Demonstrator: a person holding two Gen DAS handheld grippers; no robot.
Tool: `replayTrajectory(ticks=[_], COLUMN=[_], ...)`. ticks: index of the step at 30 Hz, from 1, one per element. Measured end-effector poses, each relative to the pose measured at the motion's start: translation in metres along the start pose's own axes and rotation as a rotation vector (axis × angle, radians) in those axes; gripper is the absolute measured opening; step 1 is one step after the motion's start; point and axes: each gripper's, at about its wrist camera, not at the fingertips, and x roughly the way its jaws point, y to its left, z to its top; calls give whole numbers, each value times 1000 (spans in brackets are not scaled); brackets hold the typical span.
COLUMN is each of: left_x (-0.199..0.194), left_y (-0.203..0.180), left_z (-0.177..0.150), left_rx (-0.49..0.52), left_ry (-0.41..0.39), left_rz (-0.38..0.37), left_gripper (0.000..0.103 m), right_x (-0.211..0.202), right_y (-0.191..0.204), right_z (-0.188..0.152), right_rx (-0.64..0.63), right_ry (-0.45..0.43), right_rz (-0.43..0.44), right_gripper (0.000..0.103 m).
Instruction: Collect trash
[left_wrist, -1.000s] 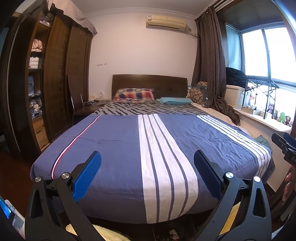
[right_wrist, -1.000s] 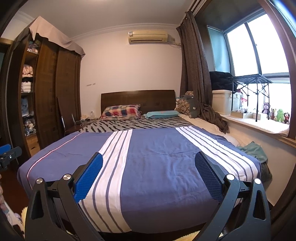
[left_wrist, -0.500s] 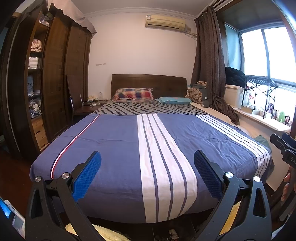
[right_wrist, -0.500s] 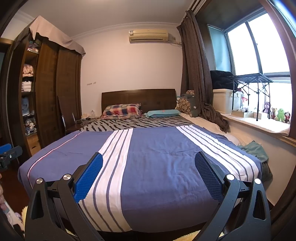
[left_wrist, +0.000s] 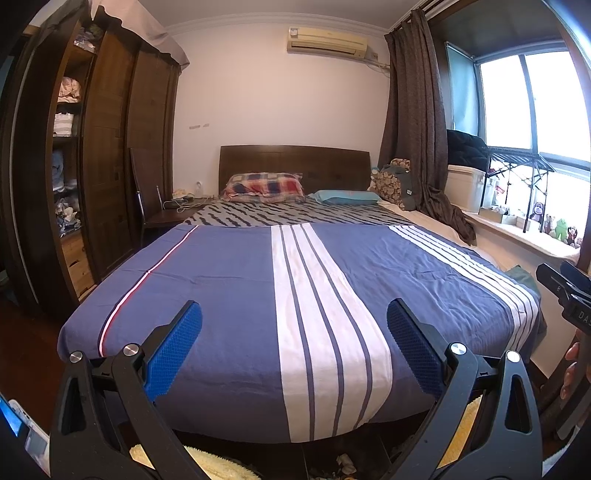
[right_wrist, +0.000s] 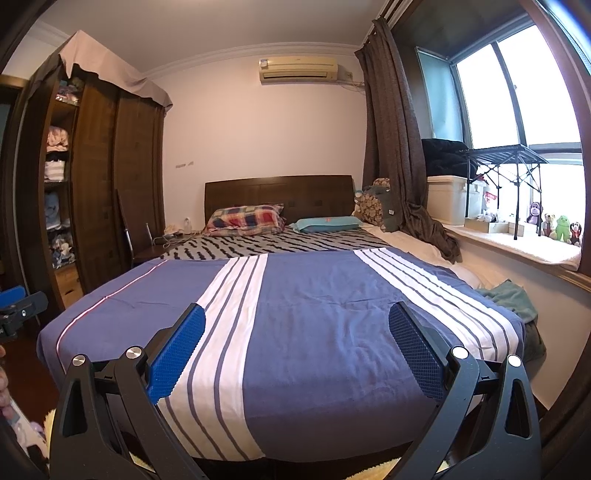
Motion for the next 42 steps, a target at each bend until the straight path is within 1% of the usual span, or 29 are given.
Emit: replayTrajectory(ticks=[26,42], left_x=[0,3], left_y=[0,2], left_z=[-2,-6], left_rx=[2,7], left_ry=[1,6], left_rz=[1,-2], left_gripper=[95,95], right_x=[0,6], right_y=[3,7], right_z=[-1,-2], right_rx=[-1,-11], right_ry=[4,23], right_rz=[4,9], right_gripper=[100,100])
